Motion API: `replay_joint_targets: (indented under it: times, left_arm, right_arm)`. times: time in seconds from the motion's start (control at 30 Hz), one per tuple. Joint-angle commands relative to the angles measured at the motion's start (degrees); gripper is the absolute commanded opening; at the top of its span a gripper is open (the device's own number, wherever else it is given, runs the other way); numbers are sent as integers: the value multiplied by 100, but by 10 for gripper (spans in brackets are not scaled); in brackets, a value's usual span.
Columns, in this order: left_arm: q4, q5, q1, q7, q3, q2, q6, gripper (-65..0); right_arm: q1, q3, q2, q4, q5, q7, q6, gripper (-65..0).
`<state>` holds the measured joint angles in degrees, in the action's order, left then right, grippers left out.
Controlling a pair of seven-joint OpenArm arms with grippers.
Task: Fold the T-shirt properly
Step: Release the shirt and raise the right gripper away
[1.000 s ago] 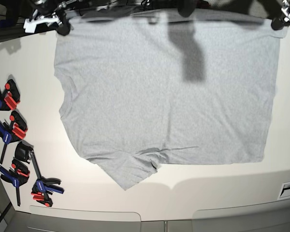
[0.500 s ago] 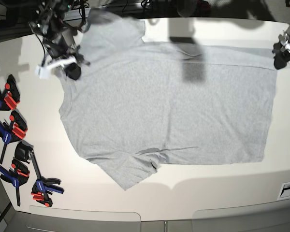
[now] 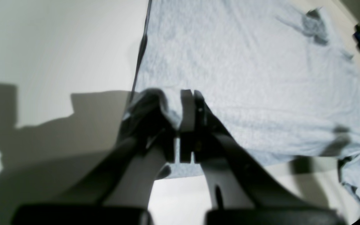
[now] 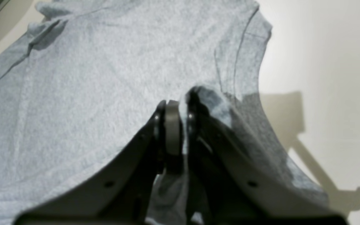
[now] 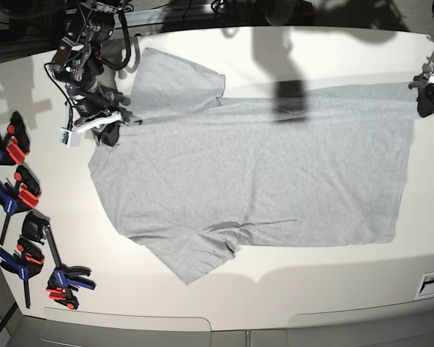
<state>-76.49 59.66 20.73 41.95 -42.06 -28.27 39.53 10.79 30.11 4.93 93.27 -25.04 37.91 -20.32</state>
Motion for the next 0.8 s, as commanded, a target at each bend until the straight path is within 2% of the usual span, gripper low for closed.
replay_joint_targets:
  times: [0.0, 0.13, 0.23, 0.3, 0.33, 0.37, 0.53, 0.67, 0.77]
  left_arm:
    - [-85, 94, -9, -173, -63, -144, 47, -650]
    - [-85, 74, -9, -175, -63, -144, 47, -650]
    - [-85, -131, -9, -221, -63, -144, -90, -650]
    - [-85, -240, 9, -382, -63, -144, -120, -511]
    - [-85, -278, 9, -420, -63, -146, -120, -453]
    - [-85, -280, 7, -433, -63, -149, -120, -418]
    - [-87, -260, 7, -476, -66, -299, -118, -410]
    - [-92, -262, 7, -468, -199, -522, -116, -410]
    - [-92, -260, 9, -426, -470, -649, -118, -410]
  right_arm:
    - [-61, 24, 76, 83, -17, -199, 28, -650]
    - [-61, 24, 76, 83, 188, -203, 31, -650]
    - [-61, 24, 76, 83, 282, -212, 28, -638]
    - [-61, 24, 76, 83, 280, -221, 26, -451]
    - [-61, 24, 76, 83, 280, -245, 28, -385]
    - [-61, 24, 76, 83, 280, -284, 28, -358]
    - [-61, 37, 76, 142, 275, -372, 28, -360]
    - [20, 356, 52, 623, 63, 254, 28, -360]
    - [369, 841, -4, 1252, -293, 468, 26, -362]
